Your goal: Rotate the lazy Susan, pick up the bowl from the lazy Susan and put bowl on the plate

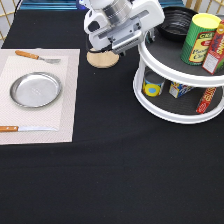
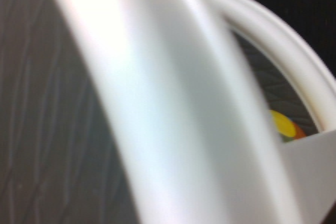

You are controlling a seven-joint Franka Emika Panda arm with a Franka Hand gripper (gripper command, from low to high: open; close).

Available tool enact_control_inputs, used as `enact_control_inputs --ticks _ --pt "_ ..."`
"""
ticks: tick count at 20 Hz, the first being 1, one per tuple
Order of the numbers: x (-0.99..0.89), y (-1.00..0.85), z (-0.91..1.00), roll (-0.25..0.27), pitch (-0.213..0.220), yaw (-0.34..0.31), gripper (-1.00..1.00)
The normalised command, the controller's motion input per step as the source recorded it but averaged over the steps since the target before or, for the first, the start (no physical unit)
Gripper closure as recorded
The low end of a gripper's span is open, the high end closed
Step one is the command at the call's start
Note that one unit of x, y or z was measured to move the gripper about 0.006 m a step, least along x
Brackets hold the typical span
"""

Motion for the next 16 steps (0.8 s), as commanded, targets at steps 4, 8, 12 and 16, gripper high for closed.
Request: enact_control_inputs --ticks 4,8,12,16 --pt "0.73 0.04 0.09 0.0 0.0 0.136 -1.0" --pt "0.69 0.23 0.14 0.0 0.0 0.162 -1.0" --pt "0.7 0.28 0.22 0.0 0.005 0.164 -1.0" --pt "0.68 0.22 0.32 0.0 0.01 0.166 -1.0"
